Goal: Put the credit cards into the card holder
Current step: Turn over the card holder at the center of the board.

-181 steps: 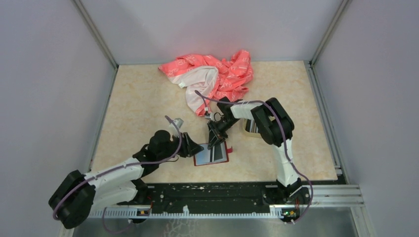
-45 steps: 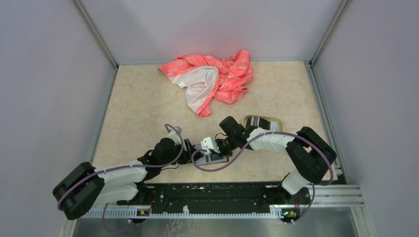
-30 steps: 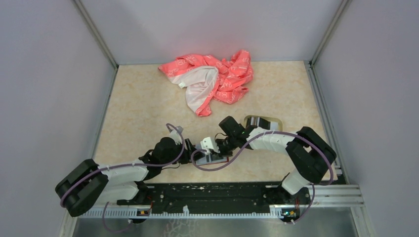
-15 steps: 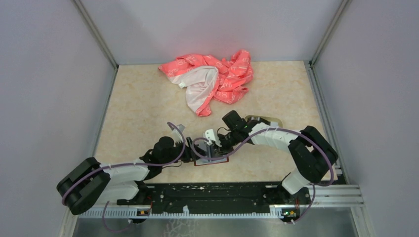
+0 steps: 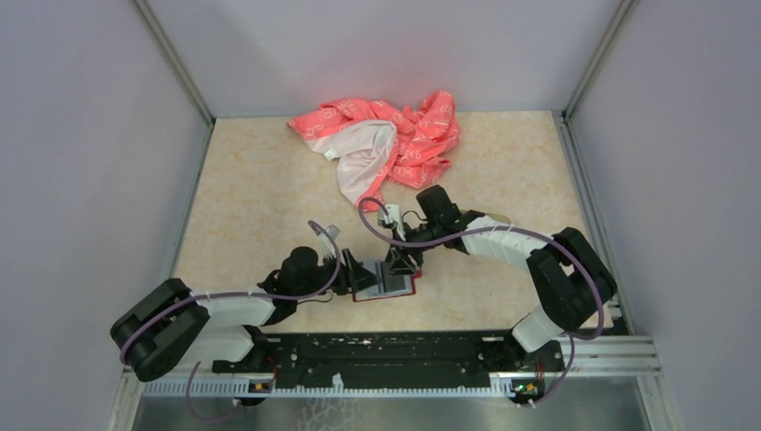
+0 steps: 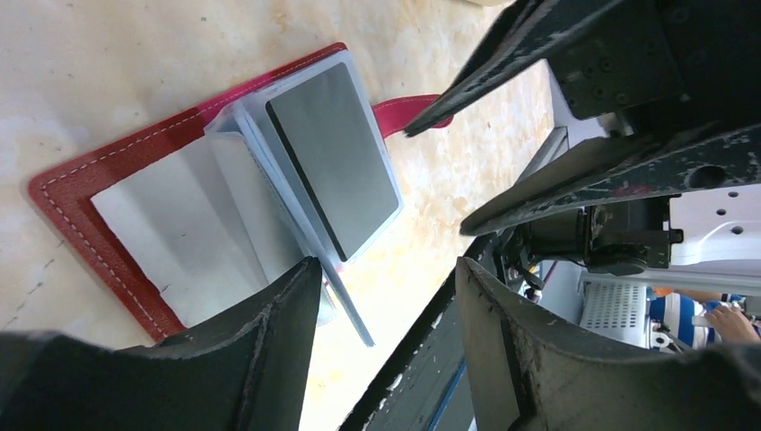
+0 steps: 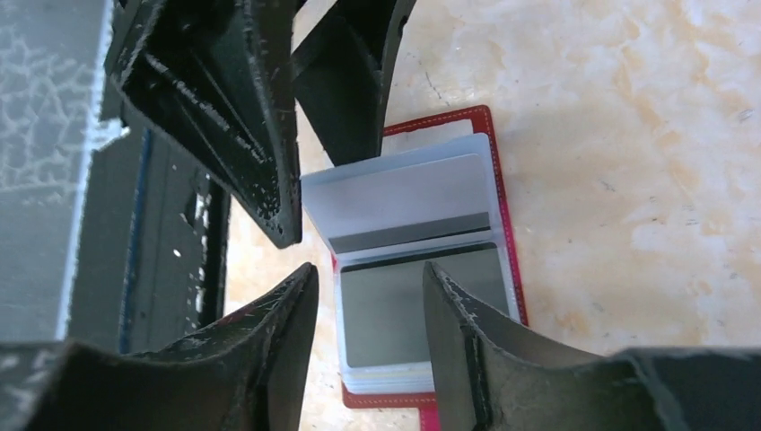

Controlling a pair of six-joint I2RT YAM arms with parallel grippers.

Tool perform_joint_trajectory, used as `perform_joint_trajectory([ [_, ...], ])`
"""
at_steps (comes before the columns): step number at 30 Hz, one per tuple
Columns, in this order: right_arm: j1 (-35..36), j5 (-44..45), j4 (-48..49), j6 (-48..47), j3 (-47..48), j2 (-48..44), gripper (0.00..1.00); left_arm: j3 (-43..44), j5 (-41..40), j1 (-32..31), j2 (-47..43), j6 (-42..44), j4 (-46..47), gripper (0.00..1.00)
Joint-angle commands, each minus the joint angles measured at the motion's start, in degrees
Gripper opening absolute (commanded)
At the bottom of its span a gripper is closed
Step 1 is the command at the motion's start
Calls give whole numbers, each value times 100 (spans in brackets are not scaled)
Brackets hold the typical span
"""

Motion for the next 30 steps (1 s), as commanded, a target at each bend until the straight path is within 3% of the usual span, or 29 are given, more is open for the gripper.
perform_joint_trajectory([
  [1, -50, -432, 488, 1129, 236, 361, 48, 114, 25, 20, -84, -22, 300, 63],
  [8, -53, -420, 318, 1214, 398, 595, 48, -10, -323, 130, -459, -43, -43, 57],
  [10, -50, -367, 308, 1221, 394, 597, 48, 7, -349, 149, -451, -32, -120, 50],
  [26, -51, -297, 514, 1670, 372, 705, 53, 116, -109, 212, 431, -7, 437, 22],
  [29, -51, -292, 547, 1801, 384, 745, 56, 119, 52, 216, 490, 5, 632, 23],
  [30, -50, -290, 559, 1834, 396, 755, 57, 121, 91, 216, 489, 8, 689, 30],
])
